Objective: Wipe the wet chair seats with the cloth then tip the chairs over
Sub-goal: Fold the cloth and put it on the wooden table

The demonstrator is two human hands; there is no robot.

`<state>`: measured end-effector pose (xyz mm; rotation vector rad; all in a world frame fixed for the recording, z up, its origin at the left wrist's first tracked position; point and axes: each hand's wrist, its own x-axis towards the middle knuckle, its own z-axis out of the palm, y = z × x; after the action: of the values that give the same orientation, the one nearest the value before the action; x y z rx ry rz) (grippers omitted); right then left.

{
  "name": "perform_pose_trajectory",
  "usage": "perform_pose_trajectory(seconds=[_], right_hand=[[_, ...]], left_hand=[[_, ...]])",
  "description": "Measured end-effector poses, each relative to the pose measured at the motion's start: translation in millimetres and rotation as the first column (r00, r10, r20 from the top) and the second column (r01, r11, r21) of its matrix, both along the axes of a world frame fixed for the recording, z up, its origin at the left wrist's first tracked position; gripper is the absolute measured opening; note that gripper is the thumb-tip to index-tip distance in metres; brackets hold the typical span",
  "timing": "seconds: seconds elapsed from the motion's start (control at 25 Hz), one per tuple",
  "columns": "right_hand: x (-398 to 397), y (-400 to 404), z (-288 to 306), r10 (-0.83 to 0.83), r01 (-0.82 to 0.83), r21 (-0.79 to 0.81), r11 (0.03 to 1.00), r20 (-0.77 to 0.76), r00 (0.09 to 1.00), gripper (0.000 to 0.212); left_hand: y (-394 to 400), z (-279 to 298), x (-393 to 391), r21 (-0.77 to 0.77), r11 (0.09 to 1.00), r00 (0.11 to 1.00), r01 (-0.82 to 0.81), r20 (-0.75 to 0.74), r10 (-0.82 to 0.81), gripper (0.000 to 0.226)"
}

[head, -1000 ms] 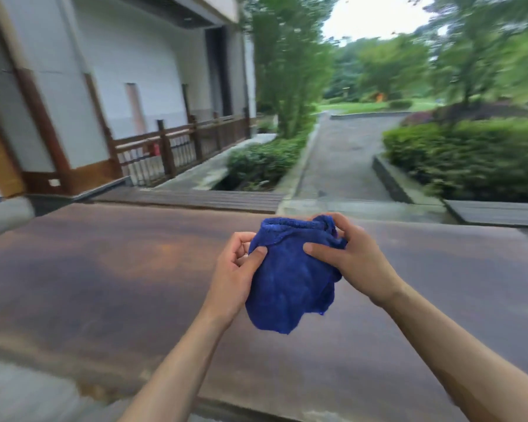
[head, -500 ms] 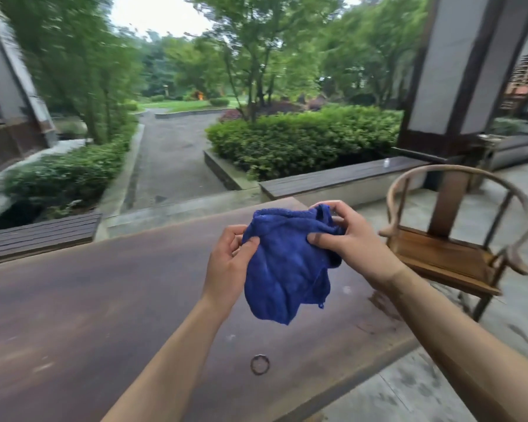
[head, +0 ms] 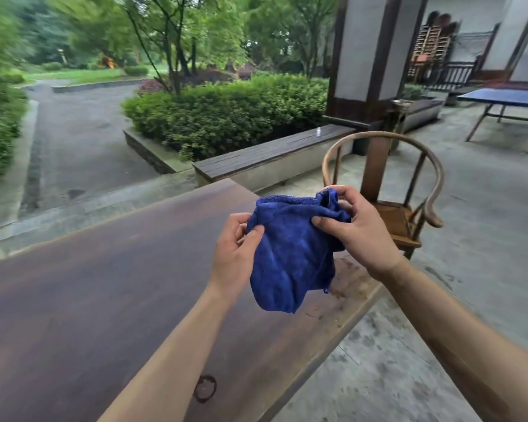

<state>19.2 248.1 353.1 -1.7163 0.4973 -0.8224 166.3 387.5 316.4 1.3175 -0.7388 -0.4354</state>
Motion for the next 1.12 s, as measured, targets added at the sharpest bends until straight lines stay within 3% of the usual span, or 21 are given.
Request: perform_pose_trajectory(seconds=[0.4, 0.6, 0.88, 1.12], right_hand=[[44.6, -111.3, -10.0, -0.199, 0.199, -0.048, 0.979, 0.013, 0.980, 0.042], [55.3, -160.4, -24.5, -0.229, 0.229, -0.017, 0.973, -0.002, 0.973, 0.034], [64.8, -271.8, -35.7, -0.158, 0.158, -0.017, 0.987, -0.002, 0.987, 0.038], [61.3, -395.6, -52.6, 0.048, -0.048, 0.025, 0.999, -0.001, 0.999, 0.035]], left_hand=[[-145.3, -11.9, 69.5, -0.007, 0.980, 0.980, 0.198, 0.018, -0.197, 0.012], [-202.2, -25.6, 83.9, 0.015, 0.972, 0.972, 0.233, -0.011, -0.233, 0.006], [-301.5, -33.8, 85.9, 0.061, 0.985, 0.986, 0.164, -0.005, -0.164, 0.009], [-391.6, -44.4, 54.8, 0.099, 0.993, 0.998, -0.057, 0.002, 0.057, 0.015]])
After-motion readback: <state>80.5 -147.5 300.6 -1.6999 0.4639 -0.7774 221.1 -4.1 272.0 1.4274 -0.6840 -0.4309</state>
